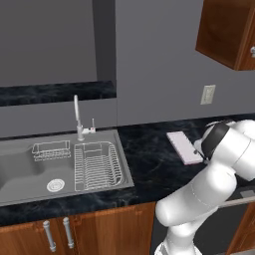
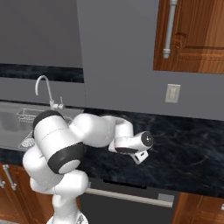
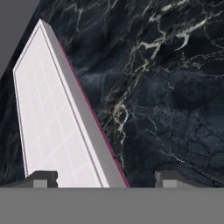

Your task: The ice cube tray has been filled with water. Take the tray and place it in the freezer to make ice. Close the freezer door after placing the tray.

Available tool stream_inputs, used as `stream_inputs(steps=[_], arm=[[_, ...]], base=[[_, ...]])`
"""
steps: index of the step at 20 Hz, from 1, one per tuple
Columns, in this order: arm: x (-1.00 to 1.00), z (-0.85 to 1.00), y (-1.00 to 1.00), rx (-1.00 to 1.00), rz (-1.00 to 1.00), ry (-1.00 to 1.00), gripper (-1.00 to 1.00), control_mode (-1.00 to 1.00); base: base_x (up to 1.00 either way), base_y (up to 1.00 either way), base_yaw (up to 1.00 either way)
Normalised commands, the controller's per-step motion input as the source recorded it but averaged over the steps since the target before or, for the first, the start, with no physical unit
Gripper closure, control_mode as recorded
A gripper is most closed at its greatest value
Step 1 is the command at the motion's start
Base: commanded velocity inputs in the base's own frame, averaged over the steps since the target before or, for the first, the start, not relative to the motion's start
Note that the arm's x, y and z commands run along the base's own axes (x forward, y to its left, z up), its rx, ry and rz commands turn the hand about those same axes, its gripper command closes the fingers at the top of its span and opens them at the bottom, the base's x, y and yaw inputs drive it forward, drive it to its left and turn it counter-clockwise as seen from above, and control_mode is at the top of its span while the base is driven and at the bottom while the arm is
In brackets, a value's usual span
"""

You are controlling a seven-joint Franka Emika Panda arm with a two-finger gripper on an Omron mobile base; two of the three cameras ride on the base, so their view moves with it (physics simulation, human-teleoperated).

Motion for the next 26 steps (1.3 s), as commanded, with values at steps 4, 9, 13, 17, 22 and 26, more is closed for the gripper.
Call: stream_inputs(steps=[4,9,13,17,22,26], arm=[[0.01,-0.41,0.40,0.00,0.07,0.00,-1.00,-1.00],[0.00,-0.34,0.48,0.00,0.16,0.00,-1.00,-1.00],[0.01,-0.18,0.49,0.00,0.18,0.00,-1.00,-1.00],[0.00,-0.26,0.70,0.00,0.16,-0.03,-1.00,-1.00],[0.02,-0.36,0.98,0.00,0.12,-0.05,1.00,-1.00],[0.01,-0.45,0.83,0.00,0.11,-0.16,1.00,-1.00]], base=[[0.00,0.00,0.00],[0.00,0.00,0.00],[0.00,0.00,0.00],[0.00,0.00,0.00],[0.00,0.00,0.00],[0.00,0.00,0.00]])
